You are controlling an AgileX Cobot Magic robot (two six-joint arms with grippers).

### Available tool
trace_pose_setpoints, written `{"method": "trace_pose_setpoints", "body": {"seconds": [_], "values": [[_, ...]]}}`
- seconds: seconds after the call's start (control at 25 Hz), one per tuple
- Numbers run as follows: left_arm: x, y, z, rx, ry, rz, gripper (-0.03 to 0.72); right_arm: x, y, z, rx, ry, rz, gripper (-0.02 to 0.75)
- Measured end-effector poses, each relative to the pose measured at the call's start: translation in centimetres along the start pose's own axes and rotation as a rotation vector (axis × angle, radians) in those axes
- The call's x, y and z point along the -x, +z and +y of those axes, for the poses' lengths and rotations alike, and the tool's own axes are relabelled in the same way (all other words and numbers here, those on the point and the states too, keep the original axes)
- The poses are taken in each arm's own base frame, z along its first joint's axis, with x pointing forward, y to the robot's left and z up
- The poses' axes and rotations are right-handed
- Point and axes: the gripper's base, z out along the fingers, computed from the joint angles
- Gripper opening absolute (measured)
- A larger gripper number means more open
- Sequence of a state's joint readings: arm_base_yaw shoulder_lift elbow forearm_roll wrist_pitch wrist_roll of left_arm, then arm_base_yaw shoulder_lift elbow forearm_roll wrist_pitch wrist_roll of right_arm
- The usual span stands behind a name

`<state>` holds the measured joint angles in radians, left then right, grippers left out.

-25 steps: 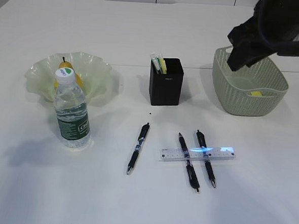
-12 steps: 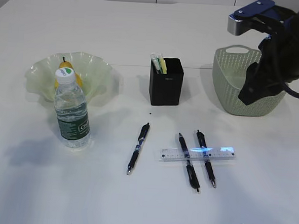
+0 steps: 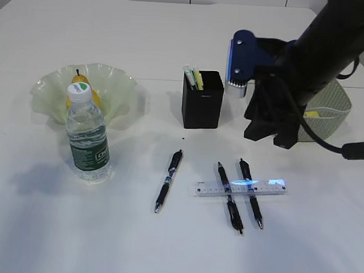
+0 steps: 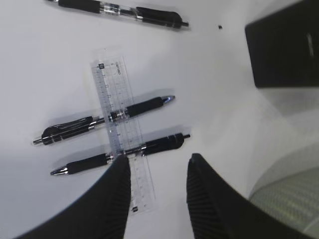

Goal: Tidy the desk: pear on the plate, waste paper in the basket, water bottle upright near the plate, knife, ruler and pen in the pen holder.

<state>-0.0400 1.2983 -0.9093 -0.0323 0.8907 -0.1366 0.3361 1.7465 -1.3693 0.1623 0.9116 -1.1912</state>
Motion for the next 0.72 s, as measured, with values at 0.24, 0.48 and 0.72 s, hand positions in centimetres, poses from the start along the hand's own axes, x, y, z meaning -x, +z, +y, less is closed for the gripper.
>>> {"method": "trace_pose_setpoints", "body": {"seconds": [0.24,0.48,0.72], "values": [[0.1,0.0,0.0,-0.002,0.000,-0.011,0.483,1.3,2.6,-0.2,0.044,-0.100,-0.027,0.284],[0.2,0.0,0.0,-0.001,0.001,-0.018,0.482,2.2,4.3,-1.3,0.089,-0.133,-0.048,0.285],[0.4,0.0,0.0,-0.004,0.001,-0.039,0.480,3.3,7.3,-0.4,0.166,-0.157,-0.044,0.372]]}}
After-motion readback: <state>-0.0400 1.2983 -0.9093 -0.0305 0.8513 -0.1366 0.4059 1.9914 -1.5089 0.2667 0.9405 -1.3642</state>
